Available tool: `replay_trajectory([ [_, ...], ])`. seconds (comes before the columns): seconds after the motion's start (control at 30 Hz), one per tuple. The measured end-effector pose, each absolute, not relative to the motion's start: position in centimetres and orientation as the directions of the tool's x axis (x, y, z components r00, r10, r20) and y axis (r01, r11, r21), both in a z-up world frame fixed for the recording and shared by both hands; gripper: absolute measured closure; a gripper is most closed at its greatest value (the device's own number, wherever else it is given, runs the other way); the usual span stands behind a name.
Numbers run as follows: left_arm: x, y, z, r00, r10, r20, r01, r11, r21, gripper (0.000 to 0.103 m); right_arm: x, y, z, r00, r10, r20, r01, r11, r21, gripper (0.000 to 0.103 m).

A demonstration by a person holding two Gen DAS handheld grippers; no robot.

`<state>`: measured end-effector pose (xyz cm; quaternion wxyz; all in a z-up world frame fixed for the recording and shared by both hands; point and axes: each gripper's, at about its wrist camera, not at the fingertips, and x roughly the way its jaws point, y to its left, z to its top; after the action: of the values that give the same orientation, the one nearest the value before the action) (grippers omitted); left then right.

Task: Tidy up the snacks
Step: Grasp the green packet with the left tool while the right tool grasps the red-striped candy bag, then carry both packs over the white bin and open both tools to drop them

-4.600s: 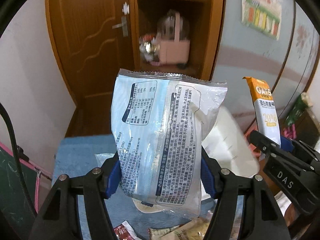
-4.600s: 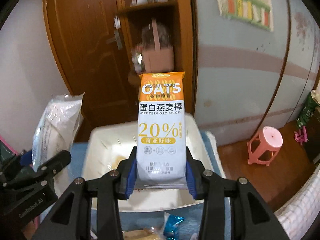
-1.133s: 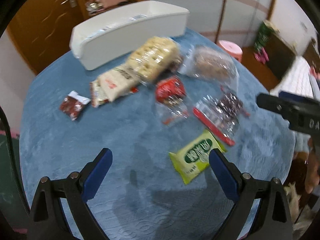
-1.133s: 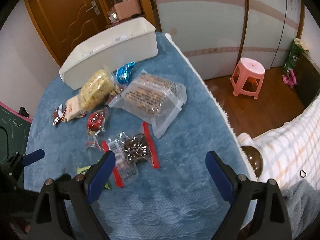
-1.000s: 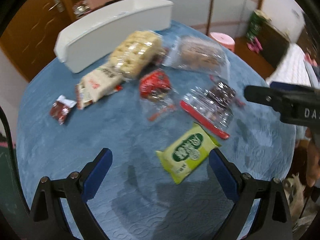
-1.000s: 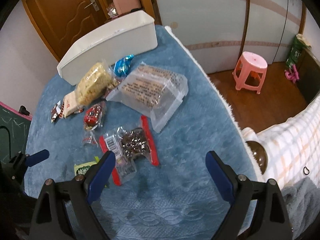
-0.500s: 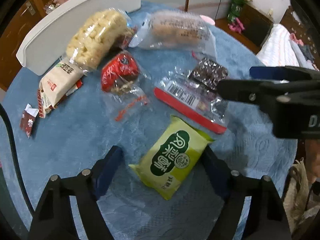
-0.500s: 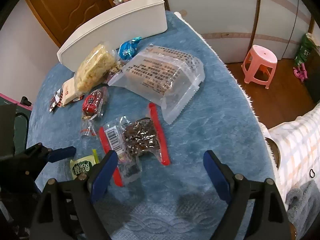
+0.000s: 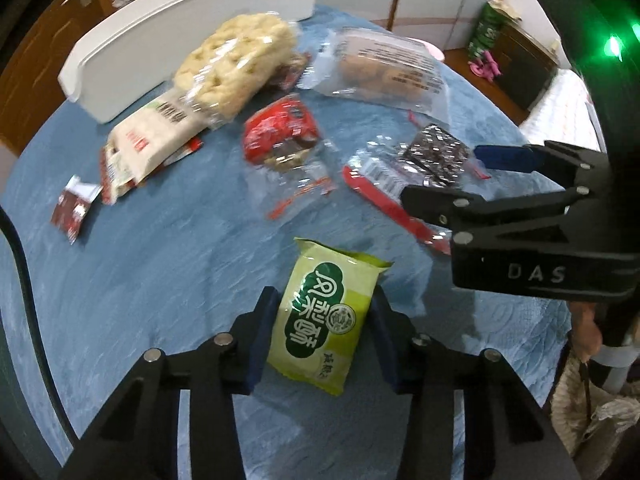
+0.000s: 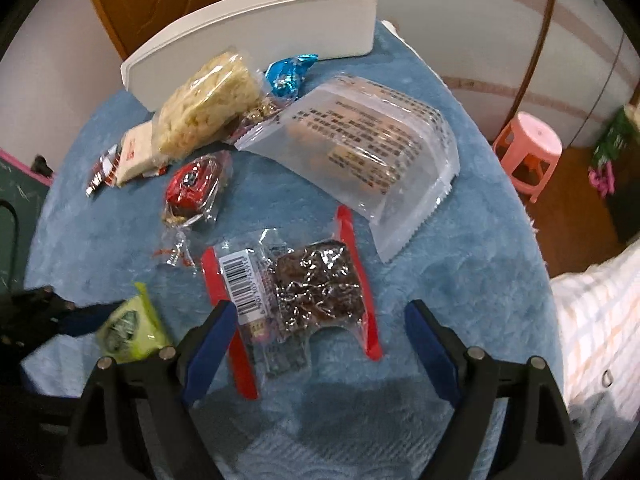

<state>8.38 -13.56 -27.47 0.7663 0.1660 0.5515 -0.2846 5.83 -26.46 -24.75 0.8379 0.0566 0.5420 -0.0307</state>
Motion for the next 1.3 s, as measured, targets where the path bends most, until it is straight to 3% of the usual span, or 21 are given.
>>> replay_trajectory([
  [0.07,8.8,-12.5,-27.5,0.232,-0.249,-0.94,0.6,0.797,-0.063,0.06,5.7,-25.9,-24.9,0.422,-0.032,-0.906,0.098,0.995,0.011,0.027],
  [0.1,8.9,-12.3,-27.6,0.231,-0.247,-0.941,0.594,0.802,-0.064,0.06,5.6,-25.7,-24.9,0.431,-0.036,-0.902,0.092,0.996,0.004,0.04],
  [0.17,9.2,-11.2,-27.5,0.23,-0.246,-0.942,0.581,0.811,-0.07,0.06,5.4,-25.8,-24.5,0.452,-0.023,-0.892,0.095,0.995,0.022,0.058],
  [0.67,9.1,-8.0,-23.6,0.327,-0.281,-0.902,0.491,0.866,-0.092,0.06,2.7,-26.7,-19.7,0.53,0.152,-0.834,0.102,0.965,0.241,0.06],
  [0.97,12.1,-4.4,-15.3,0.468,-0.31,-0.827,0.377,0.917,-0.13,0.06,3.2,-24.6,-13.0,0.639,0.192,-0.745,0.007,0.967,0.256,0.059],
  [1.3,20.0,-3.9,-4.6,0.644,-0.267,-0.717,0.329,0.943,-0.056,0.06,10.5,-24.3,-3.5,0.783,0.151,-0.603,-0.015,0.975,0.224,0.059],
])
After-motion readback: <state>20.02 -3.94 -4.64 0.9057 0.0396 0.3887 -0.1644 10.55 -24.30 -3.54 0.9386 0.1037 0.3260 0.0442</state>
